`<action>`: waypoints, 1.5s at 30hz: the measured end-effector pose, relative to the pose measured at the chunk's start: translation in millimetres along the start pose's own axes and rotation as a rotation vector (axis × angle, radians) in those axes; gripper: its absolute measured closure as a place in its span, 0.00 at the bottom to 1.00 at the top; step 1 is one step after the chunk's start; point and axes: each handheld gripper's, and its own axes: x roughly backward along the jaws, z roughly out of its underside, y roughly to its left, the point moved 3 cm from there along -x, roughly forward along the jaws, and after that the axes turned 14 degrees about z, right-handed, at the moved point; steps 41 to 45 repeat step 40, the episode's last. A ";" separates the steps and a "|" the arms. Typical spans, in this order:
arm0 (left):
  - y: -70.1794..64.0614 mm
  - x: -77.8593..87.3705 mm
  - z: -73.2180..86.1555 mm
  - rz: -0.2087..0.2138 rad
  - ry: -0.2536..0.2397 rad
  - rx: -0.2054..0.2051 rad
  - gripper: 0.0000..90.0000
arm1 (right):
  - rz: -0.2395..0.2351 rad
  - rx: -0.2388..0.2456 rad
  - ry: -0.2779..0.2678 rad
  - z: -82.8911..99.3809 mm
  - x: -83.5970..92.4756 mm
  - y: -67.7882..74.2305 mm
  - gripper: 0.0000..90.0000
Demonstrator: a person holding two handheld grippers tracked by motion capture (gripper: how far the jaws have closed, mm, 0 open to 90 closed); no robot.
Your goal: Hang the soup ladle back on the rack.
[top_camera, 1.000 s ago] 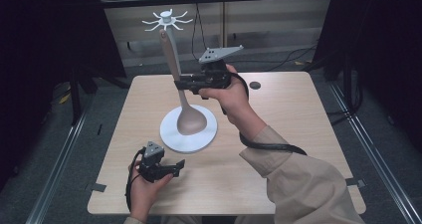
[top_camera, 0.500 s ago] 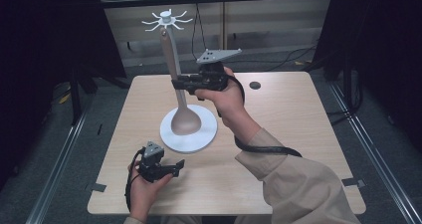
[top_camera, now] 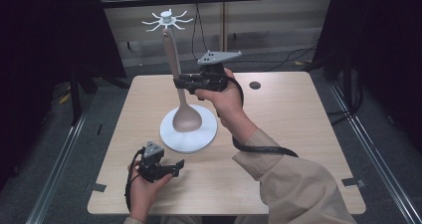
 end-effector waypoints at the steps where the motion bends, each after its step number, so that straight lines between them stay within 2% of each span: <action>1: 0.0 0.1 0.1 0.000 0.001 0.000 0.15 | -0.006 -0.002 -0.002 0.2 -0.2 -0.3 0.87; 5: -0.1 0.6 0.4 -0.004 -0.004 0.005 0.15 | -0.015 -0.007 -0.013 0.9 -1.0 0.1 0.85; 9: -0.3 1.0 0.7 -0.002 -0.003 0.007 0.15 | -0.015 0.001 -0.017 -0.2 -1.8 1.8 0.78; 12: -0.4 1.6 0.8 -0.010 -0.005 0.006 0.15 | -0.017 0.008 -0.019 -1.5 -1.7 3.5 0.69; 16: 0.6 0.8 -0.2 -0.006 0.002 0.006 0.15 | 0.003 0.010 -0.009 -1.3 1.4 2.6 0.52; 18: -0.5 0.8 -1.9 -0.004 -0.006 0.005 0.15 | 0.020 0.024 -0.003 -0.2 4.5 1.0 0.46; 22: -1.1 1.6 -0.5 -0.006 -0.008 0.010 0.15 | 0.034 0.021 0.000 7.1 12.9 -3.2 0.38; 26: 0.0 1.9 -0.9 -0.008 -0.016 0.010 0.15 | 0.026 0.033 0.058 18.3 22.3 -7.2 0.26; 27: 0.2 2.1 -1.0 -0.007 -0.015 0.010 0.15 | 0.033 0.049 0.068 22.1 26.6 -8.8 0.24; 30: 0.2 1.8 -0.3 -0.008 -0.016 0.014 0.15 | 0.043 0.051 0.087 31.2 35.2 -12.7 0.18; 34: -1.1 1.0 -0.9 -0.009 -0.024 0.018 0.15 | 0.072 0.065 0.113 45.1 45.9 -18.3 0.14; 39: -0.8 0.4 -0.5 -0.012 -0.019 0.016 0.15 | 0.099 0.048 0.119 60.1 57.2 -24.3 0.10; 45: -0.3 0.1 -0.2 -0.011 -0.015 0.014 0.15 | 0.094 0.043 0.118 62.0 58.7 -24.5 0.10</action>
